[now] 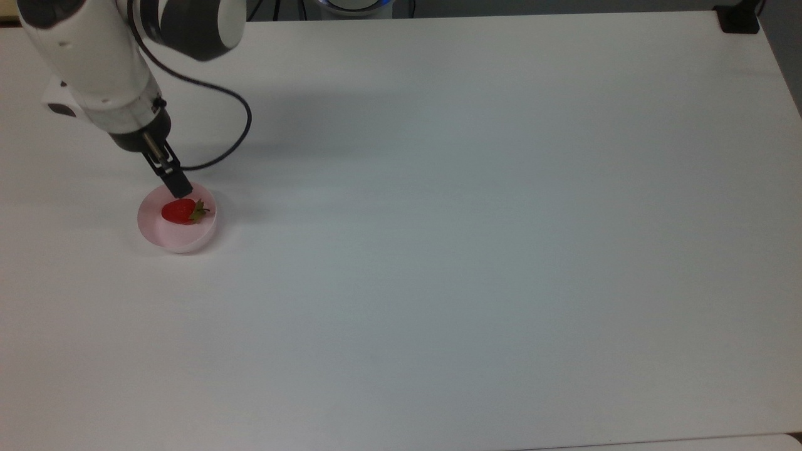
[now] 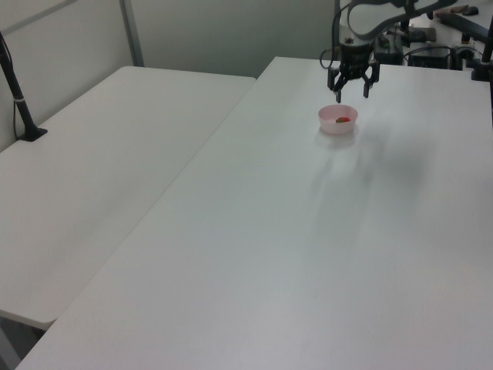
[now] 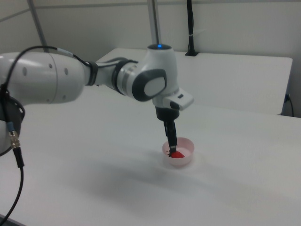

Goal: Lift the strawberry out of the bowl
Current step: 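Lower the open gripper into the bowl around the red strawberry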

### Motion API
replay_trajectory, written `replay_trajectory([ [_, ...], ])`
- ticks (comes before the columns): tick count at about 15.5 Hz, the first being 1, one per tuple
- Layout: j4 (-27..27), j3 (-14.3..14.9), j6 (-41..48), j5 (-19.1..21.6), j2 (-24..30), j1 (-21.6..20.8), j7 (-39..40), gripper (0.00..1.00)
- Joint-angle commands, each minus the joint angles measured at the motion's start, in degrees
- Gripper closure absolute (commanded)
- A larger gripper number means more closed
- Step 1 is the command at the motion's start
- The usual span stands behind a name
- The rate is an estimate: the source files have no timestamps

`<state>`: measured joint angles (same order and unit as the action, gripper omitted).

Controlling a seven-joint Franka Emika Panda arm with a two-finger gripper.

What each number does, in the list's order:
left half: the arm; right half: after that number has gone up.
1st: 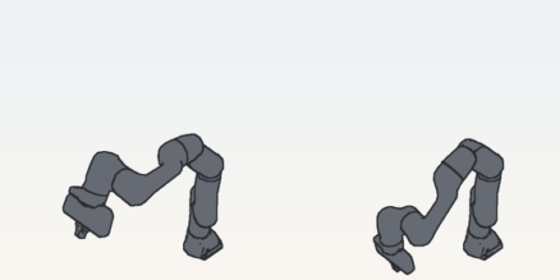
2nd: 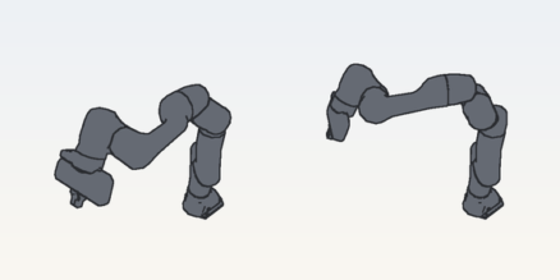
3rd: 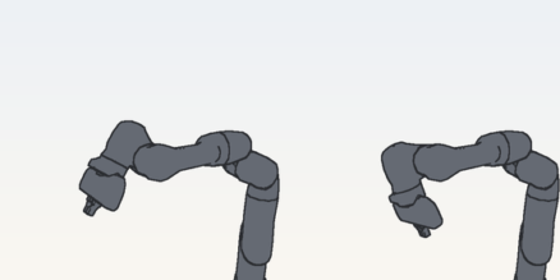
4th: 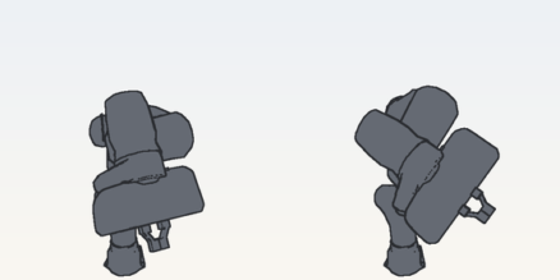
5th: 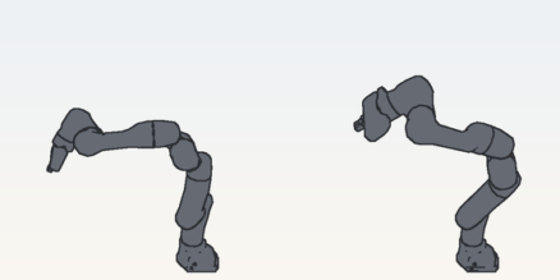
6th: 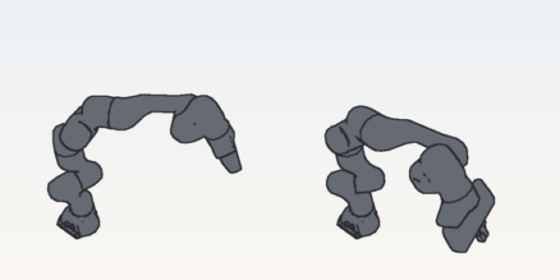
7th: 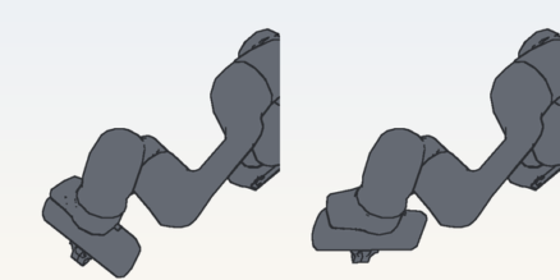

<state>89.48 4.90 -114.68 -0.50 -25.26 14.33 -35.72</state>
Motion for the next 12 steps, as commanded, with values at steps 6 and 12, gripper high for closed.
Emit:
replay_trajectory([
  [6,1.8,-0.2,-7.4,1.4,-3.1,0.2,-6.2,0.27],
  [12,1.4,-0.3,-7.4,1.4,-3.6,0.2,-5.9,0.30],
])
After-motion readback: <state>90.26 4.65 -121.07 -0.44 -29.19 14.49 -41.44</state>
